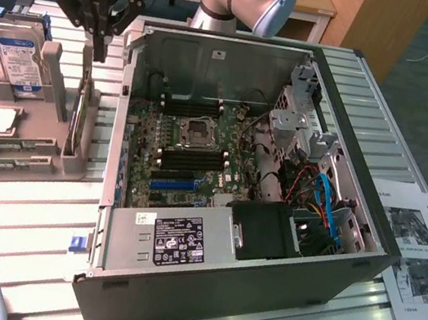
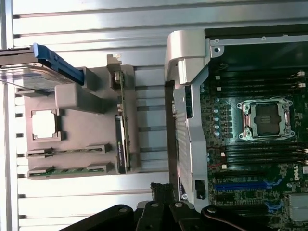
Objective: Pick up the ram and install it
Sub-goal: 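Reach for the ram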
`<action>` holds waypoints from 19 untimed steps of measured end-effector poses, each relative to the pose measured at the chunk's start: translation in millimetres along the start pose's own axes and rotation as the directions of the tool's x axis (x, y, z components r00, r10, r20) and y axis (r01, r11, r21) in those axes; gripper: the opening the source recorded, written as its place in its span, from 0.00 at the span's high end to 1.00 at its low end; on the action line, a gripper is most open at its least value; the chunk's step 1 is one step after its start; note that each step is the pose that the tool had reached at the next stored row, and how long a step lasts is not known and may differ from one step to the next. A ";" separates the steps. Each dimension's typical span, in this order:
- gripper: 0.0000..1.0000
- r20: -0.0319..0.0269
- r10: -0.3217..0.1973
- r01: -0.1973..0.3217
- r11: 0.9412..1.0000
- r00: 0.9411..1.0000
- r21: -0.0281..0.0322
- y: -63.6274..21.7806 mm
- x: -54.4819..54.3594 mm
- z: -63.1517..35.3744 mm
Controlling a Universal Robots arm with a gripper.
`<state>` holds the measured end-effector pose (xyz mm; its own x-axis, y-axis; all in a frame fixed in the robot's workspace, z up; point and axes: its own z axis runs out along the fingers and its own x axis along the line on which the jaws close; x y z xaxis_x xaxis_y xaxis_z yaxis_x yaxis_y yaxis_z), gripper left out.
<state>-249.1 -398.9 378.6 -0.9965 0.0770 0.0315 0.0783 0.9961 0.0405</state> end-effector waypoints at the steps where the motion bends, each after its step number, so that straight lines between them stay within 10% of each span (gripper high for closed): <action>1: 0.90 -0.002 0.000 0.000 1.000 1.000 0.000 -0.2 2.3 0.5; 19: 0.90 -0.043 0.003 -0.003 1.000 0.999 0.004 -4.0 46.2 9.8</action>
<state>-295.7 -398.8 370.1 -0.9942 0.0782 0.0744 0.0810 0.9961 0.0362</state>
